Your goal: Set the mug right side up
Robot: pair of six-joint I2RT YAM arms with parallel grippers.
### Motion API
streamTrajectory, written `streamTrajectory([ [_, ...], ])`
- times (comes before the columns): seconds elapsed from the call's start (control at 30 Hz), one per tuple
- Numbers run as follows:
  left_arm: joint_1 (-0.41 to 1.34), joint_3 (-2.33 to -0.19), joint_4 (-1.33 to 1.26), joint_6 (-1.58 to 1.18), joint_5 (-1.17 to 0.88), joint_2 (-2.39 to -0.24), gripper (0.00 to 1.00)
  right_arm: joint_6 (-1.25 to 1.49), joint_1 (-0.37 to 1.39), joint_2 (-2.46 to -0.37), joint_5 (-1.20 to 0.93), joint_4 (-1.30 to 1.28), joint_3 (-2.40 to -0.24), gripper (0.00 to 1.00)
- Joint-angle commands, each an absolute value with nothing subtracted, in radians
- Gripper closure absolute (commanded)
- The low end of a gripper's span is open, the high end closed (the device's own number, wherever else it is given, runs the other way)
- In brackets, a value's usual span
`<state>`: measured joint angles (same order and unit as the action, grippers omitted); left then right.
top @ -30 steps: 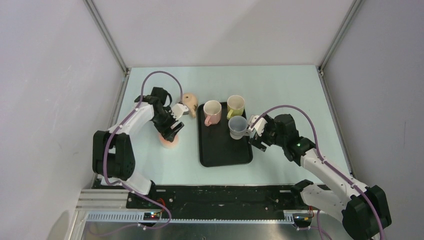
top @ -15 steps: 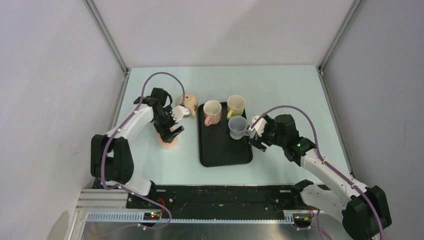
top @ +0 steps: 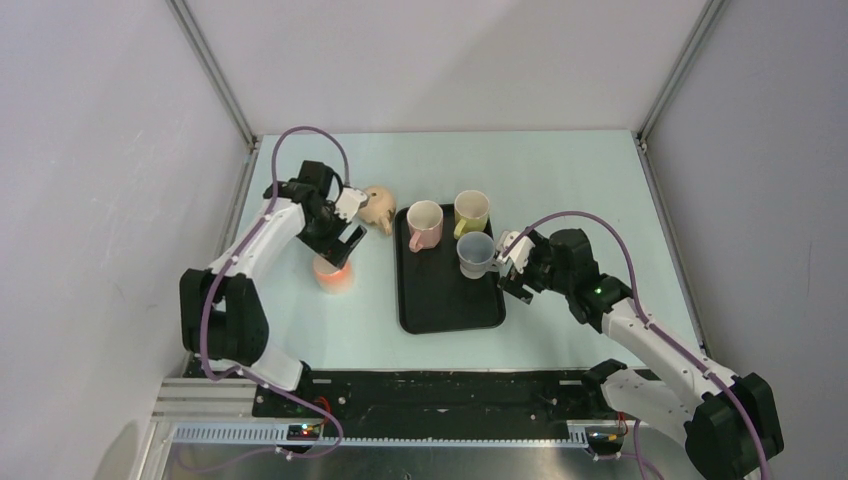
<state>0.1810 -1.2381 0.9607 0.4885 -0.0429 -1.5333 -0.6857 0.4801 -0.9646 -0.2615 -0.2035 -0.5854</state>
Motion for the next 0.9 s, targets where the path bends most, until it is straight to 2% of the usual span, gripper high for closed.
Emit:
streamTrajectory([
  [0.0,0.183,-1.251,1.036,0.34,-0.056,-1.6,0.0,-0.694,0.478,-0.954,-0.268,-0.166,-0.58,0.13],
  [0.2,0.183,-1.291,1.115,0.267,-0.14,-1.722,0.0,-0.697,0.475,-0.954,-0.262,-0.163,-0.577,0.14],
  [0.4,0.183,-1.307,1.118,0.254,-0.111,-1.755,0.01,-0.698,0.474,-0.953,-0.267,-0.159,-0.574,0.14],
  [0.53,0.184,-1.34,1.118,0.334,-0.119,-1.759,0.1,-0.696,0.478,-0.956,-0.268,-0.158,-0.574,0.14],
  [0.7,0.184,-1.364,1.117,0.603,-0.134,-1.757,0.24,-0.691,0.48,-0.959,-0.265,-0.155,-0.574,0.14],
  [0.87,0.187,-1.368,1.12,0.794,-0.076,-1.794,0.28,-0.689,0.48,-0.96,-0.266,-0.154,-0.574,0.14],
])
